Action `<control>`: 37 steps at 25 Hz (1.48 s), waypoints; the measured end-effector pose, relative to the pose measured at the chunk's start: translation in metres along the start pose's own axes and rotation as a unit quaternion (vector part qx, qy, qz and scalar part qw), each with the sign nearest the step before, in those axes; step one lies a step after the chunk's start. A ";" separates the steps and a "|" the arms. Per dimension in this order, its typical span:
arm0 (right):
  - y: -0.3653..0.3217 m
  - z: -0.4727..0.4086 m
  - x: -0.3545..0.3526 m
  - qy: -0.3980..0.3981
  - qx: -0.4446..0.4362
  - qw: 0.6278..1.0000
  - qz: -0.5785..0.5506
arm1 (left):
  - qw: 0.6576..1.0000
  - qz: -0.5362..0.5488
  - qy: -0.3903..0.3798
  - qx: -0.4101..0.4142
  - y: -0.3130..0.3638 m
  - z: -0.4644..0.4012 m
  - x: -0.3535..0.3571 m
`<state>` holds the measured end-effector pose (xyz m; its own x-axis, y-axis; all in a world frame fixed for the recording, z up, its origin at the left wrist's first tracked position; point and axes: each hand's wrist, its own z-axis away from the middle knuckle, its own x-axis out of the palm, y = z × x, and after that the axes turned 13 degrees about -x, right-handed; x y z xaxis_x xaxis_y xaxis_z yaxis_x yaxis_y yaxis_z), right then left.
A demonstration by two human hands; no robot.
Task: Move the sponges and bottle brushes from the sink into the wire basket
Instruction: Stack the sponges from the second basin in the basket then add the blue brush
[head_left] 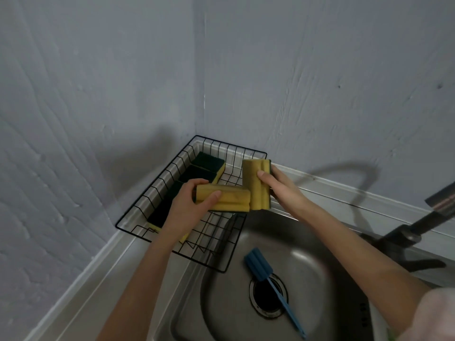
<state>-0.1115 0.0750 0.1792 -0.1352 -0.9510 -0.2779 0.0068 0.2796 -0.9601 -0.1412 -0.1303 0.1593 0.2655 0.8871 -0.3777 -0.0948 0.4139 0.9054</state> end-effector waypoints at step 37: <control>0.055 -0.207 0.086 -0.131 -0.112 0.877 0.448 | 0.997 0.004 0.005 -0.078 -0.051 -0.117 -0.027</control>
<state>-0.3278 0.0355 0.1085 0.0580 -0.3255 -0.9438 -0.2048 0.9214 -0.3304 -0.2552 -0.1515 0.1002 0.2546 0.8918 -0.3740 -0.2456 0.4337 0.8669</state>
